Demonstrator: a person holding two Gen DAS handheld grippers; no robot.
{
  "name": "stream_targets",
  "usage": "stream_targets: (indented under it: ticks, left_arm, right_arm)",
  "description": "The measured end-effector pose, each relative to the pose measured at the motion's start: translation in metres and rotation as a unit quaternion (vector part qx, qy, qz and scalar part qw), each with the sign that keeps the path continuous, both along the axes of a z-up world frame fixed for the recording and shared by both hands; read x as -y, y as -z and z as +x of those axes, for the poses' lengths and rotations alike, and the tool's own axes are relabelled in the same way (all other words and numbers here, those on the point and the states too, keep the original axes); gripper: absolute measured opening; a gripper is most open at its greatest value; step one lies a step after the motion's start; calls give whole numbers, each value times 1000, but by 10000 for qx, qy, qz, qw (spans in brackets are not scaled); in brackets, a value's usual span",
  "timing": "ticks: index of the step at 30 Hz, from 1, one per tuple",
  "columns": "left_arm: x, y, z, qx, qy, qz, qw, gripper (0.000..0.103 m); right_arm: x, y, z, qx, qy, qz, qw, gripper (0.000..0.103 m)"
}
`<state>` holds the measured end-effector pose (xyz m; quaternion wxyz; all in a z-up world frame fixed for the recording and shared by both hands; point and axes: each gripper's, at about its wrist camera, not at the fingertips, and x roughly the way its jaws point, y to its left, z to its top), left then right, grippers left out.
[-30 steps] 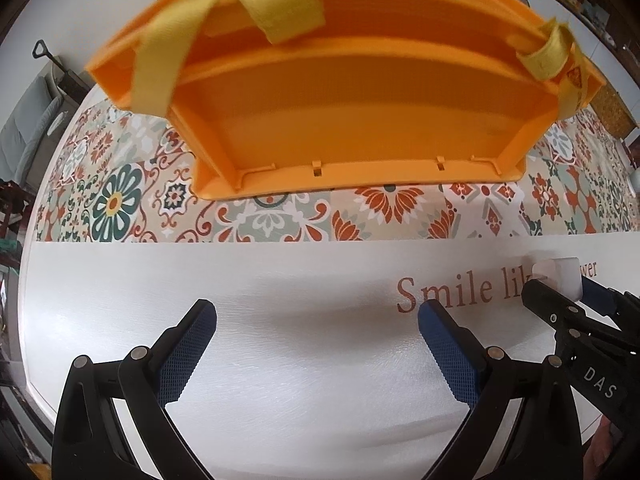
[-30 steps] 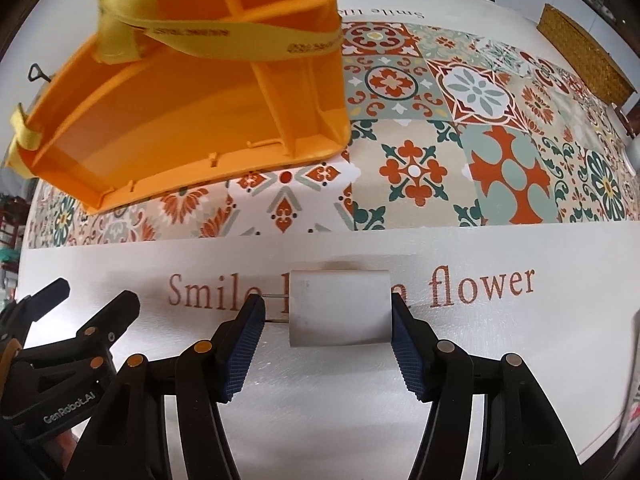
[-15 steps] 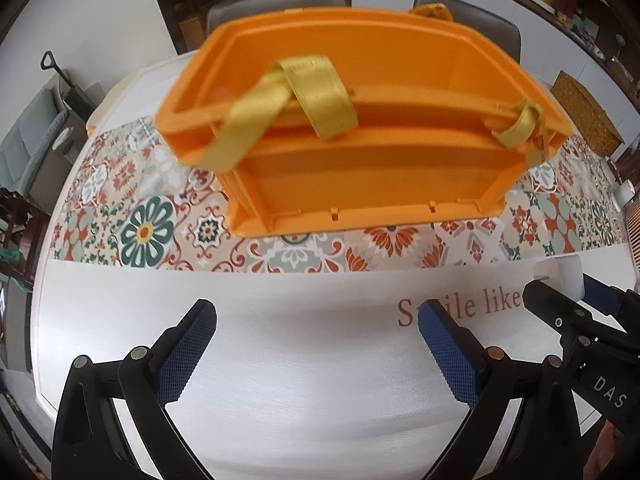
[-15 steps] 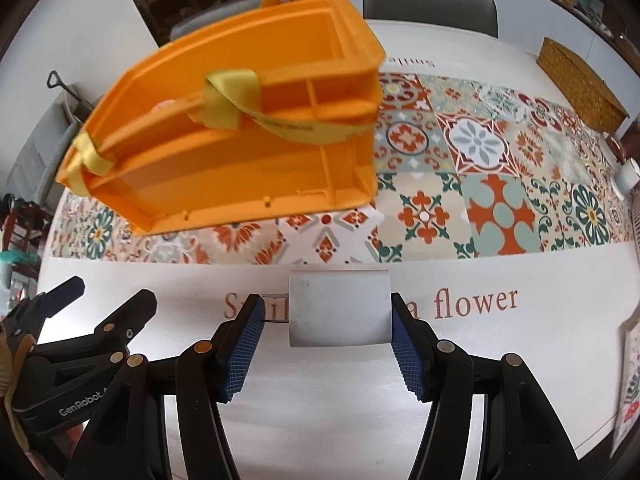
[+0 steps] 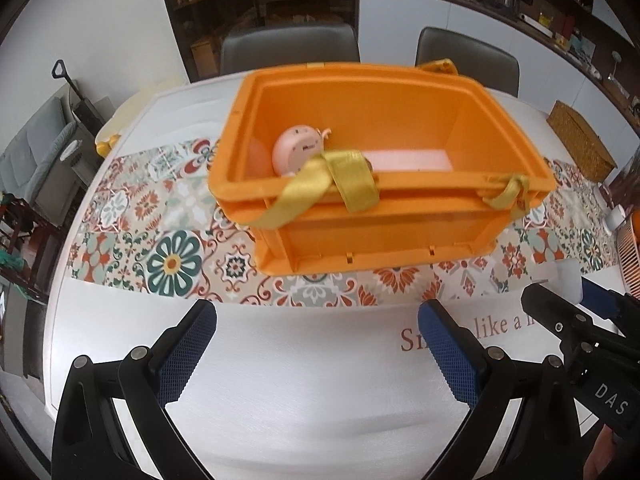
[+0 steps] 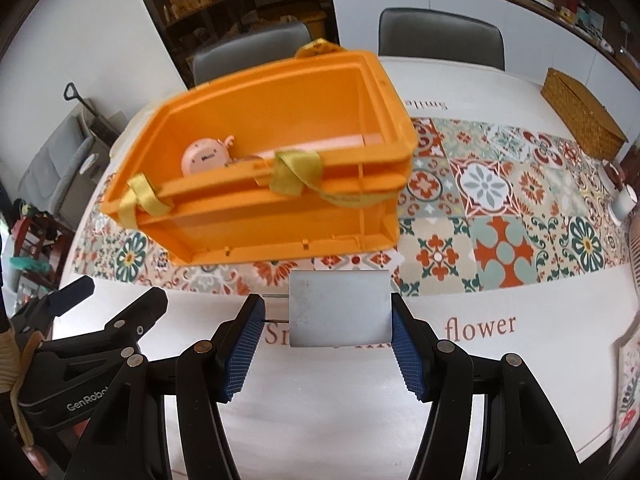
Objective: Organize rigid objects
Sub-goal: 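Carry the white charger with right tool over the crate, then open right tool to drop the charger into the crate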
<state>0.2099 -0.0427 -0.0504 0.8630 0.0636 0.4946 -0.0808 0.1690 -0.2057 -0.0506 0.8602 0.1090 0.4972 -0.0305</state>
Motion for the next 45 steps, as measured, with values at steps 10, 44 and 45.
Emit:
stream_targets:
  ticks: [10, 44, 45]
  left_arm:
    - [-12, -26, 2, 287, -53, -122, 9995, 103]
    - [-27, -58, 74, 734, -356, -144, 9966, 103]
    - [-26, -57, 77, 717, -374, -140, 9966, 103]
  right_arm:
    - [-7, -26, 0, 269, -87, 28, 9996, 62]
    - [-17, -62, 85, 807, -271, -128, 9963, 61]
    - [-16, -60, 90, 787, -281, -121, 9964, 62]
